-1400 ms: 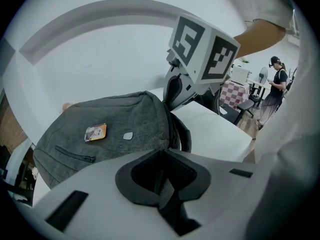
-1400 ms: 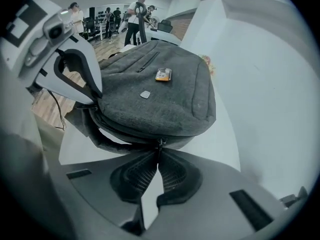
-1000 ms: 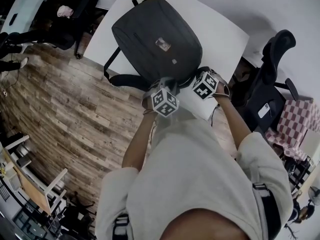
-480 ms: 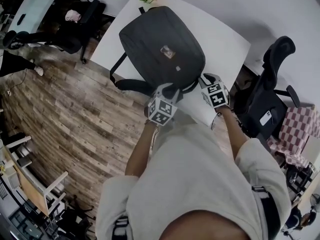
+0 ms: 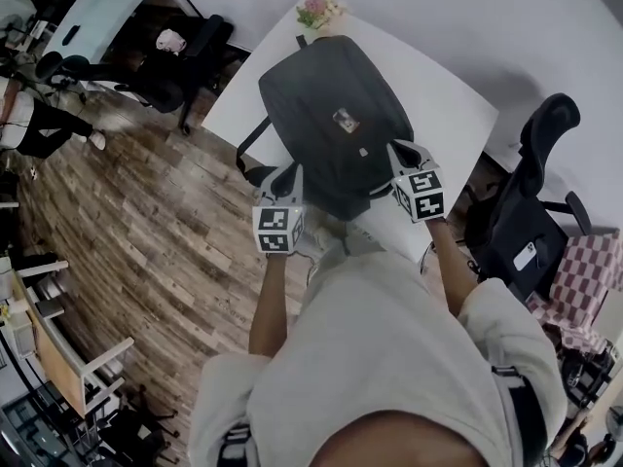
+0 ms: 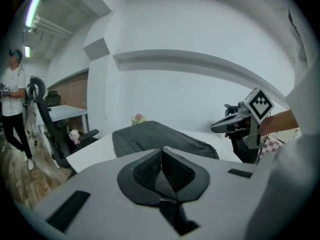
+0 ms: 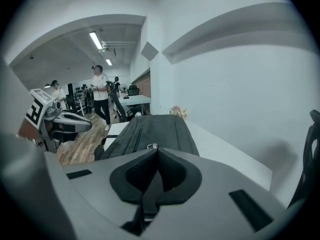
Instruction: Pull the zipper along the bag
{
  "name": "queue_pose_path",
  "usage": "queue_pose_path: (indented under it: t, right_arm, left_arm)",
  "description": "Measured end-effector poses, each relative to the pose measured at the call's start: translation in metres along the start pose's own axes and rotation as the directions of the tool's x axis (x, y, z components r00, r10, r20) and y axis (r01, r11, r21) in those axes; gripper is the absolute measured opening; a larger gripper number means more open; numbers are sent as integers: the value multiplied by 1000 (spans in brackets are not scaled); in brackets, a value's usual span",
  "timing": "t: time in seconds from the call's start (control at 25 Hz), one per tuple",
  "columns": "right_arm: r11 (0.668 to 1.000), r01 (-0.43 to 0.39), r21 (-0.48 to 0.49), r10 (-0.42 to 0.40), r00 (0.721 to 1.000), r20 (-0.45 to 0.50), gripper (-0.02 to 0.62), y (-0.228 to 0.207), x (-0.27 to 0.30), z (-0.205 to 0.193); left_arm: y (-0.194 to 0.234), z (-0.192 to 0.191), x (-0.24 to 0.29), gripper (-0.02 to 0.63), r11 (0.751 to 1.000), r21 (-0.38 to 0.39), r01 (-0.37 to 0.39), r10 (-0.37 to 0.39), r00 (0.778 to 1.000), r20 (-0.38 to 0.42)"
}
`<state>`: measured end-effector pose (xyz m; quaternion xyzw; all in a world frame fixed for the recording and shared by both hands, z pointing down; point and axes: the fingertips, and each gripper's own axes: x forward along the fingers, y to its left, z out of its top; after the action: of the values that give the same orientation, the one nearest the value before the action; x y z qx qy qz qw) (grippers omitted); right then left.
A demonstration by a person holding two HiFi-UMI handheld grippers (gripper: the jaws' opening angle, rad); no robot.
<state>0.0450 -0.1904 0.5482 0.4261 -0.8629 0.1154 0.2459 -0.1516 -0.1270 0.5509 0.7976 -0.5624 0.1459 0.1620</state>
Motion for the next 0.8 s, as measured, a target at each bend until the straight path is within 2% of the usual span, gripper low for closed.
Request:
queue_pose_path:
  t: [0.16, 0.32, 0.8]
  right_arm:
    - [999, -32, -16, 33, 997, 63, 14, 9, 7, 32]
    - [997, -71, -41, 76, 990, 116, 14, 22, 15, 59]
    - [983, -137, -118, 159, 967, 200, 14, 55, 31, 118]
  left_arm:
    - [42, 20, -22, 26, 994, -29, -107, 109, 993, 54]
    - [66, 36, -39, 26, 985, -34, -172, 175, 980, 95]
    - [96, 56, -71, 26, 959, -71, -276, 284, 947, 151]
